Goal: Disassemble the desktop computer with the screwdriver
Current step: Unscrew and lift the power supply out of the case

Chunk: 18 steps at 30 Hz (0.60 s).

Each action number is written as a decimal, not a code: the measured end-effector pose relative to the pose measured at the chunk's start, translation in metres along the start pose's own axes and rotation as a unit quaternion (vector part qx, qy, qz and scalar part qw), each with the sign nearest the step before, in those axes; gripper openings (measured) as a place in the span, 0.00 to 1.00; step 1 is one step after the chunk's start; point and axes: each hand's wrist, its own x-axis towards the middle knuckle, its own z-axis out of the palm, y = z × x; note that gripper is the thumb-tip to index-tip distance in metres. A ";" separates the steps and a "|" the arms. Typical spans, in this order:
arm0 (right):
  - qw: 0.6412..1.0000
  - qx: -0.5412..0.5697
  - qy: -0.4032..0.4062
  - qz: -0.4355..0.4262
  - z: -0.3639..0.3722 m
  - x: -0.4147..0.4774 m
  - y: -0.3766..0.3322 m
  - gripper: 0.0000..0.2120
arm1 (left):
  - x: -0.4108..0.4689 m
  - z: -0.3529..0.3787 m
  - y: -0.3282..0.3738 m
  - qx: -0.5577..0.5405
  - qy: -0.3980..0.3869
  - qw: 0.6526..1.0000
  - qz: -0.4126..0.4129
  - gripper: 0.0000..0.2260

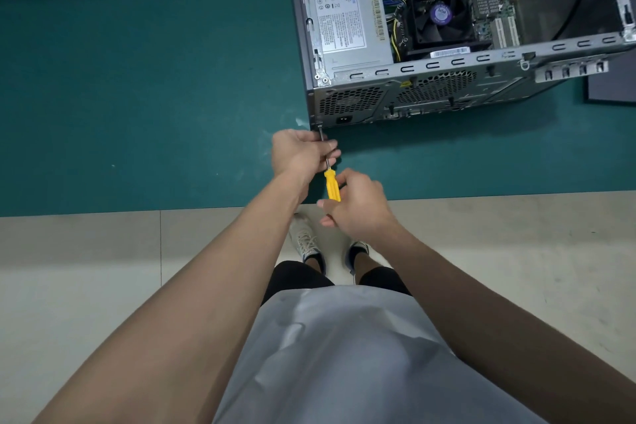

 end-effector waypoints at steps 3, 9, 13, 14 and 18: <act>0.999 -0.031 0.023 -0.016 0.006 -0.001 0.000 0.10 | 0.002 0.002 0.002 0.051 0.020 0.998 0.013 0.06; 0.923 0.326 -0.192 0.073 -0.016 -0.003 -0.007 0.11 | 0.003 -0.005 0.002 -0.076 -0.063 0.995 -0.029 0.04; 0.983 0.168 -0.063 0.038 -0.009 -0.002 -0.005 0.10 | 0.001 -0.003 -0.001 -0.070 -0.043 0.996 -0.020 0.02; 0.993 0.111 -0.021 0.025 -0.005 -0.002 -0.004 0.11 | 0.002 -0.001 -0.002 -0.047 -0.022 0.999 -0.011 0.02; 0.991 0.132 -0.001 0.014 0.003 -0.003 -0.002 0.09 | 0.004 0.004 -0.001 -0.008 0.003 1.000 0.003 0.04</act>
